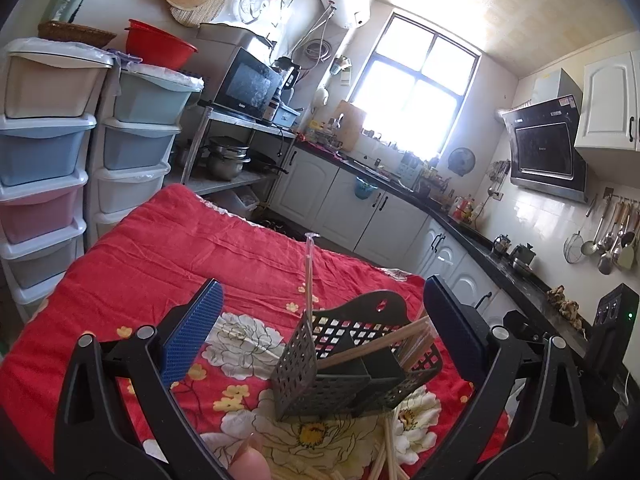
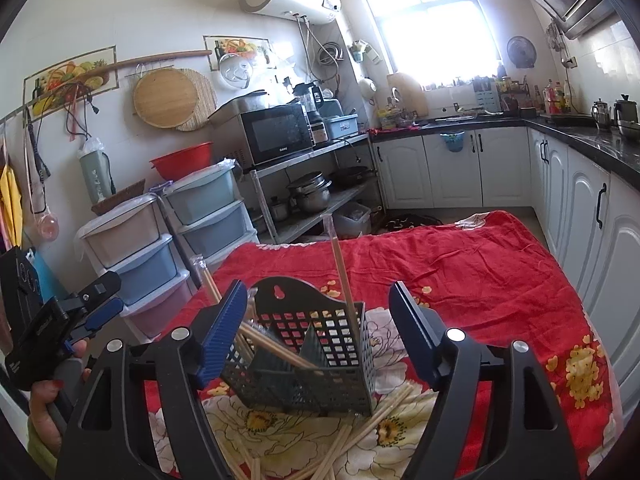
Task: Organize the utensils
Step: 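Open both grippers to release the chopsticks into the green caddy, then lower both grippers toward the chopstick pile beside the green caddy, then close the right gripper on a wrapped chopstick while the left gripper grasps another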
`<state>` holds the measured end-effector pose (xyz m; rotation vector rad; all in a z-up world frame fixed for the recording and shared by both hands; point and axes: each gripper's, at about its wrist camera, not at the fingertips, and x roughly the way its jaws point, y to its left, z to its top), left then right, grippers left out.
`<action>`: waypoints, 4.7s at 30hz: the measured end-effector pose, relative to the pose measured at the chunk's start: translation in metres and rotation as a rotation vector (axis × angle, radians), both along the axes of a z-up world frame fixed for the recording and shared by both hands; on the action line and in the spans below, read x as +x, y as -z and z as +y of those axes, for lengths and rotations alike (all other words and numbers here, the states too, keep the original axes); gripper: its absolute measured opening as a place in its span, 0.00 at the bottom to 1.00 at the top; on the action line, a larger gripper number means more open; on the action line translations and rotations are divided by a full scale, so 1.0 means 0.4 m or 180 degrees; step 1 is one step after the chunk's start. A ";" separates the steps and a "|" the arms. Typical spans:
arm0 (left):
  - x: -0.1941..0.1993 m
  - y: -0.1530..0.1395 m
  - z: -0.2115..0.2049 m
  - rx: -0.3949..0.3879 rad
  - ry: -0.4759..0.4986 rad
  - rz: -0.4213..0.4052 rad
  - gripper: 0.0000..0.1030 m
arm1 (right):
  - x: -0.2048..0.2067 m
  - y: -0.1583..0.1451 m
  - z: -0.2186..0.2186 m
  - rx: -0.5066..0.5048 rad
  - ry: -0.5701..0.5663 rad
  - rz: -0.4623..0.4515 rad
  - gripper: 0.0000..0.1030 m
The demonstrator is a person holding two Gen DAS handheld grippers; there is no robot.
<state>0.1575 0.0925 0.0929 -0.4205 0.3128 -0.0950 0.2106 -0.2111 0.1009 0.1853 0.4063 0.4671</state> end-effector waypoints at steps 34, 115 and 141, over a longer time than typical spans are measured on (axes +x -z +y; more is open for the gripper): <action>-0.061 0.124 -0.010 -0.0039 0.0058 0.0472 0.90 | -0.082 0.092 0.014 -0.0384 -0.0277 0.0249 0.76; 0.007 0.447 -0.005 -0.0986 0.0664 0.1798 0.13 | 0.066 0.369 0.032 -0.0302 -0.0387 0.1812 0.12; -0.061 0.386 0.089 -0.1241 0.0425 0.1461 0.04 | -0.024 0.243 0.007 -0.0145 -0.0443 0.1299 0.06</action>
